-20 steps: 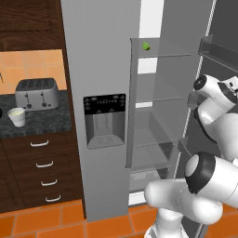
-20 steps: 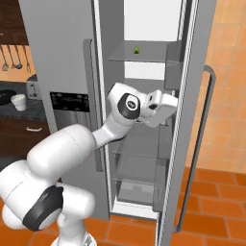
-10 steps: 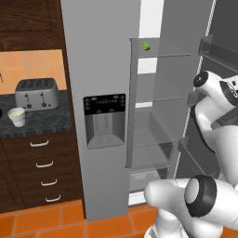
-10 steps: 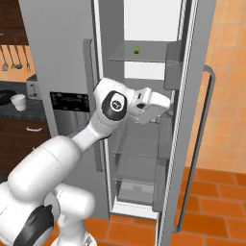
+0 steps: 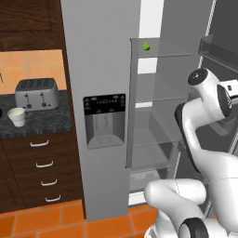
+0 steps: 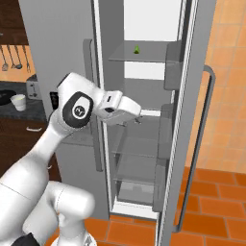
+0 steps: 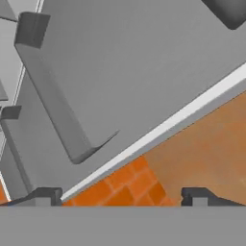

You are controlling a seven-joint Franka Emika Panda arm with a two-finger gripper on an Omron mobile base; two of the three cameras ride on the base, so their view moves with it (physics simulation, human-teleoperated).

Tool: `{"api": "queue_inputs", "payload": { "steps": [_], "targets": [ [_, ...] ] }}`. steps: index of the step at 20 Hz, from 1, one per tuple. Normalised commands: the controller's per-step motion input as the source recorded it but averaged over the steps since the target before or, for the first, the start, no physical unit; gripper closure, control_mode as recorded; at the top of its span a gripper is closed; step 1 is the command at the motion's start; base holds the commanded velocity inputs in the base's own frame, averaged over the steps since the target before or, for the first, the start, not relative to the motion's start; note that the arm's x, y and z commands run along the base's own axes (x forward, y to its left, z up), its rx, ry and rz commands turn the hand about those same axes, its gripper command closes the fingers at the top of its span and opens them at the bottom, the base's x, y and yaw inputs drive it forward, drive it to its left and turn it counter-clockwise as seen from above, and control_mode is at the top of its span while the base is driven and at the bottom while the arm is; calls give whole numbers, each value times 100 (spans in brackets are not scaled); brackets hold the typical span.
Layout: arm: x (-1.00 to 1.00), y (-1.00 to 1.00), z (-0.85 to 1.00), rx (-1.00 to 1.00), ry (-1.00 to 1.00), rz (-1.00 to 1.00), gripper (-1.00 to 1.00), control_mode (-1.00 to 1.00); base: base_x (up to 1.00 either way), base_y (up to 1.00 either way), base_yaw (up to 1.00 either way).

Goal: Grab a lemon wedge from the fridge and one ice cube from the ice bowl, and put them in the glass of lemonade.

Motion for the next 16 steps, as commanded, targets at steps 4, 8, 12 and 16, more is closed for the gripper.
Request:
{"api": "queue_inputs", "payload": {
  "steps": [4,8,12,16],
  "targets": [
    [-3,100,0,26,2,31,-100,-100,0,0,0],
    [0,100,-7,26,8,49,-100,-100,0,0,0],
    [0,100,-8,21,9,57,-100,-100,0,0,0],
    [0,100,-2,17,10,57,-100,-100,0,0,0]
  ]
}}
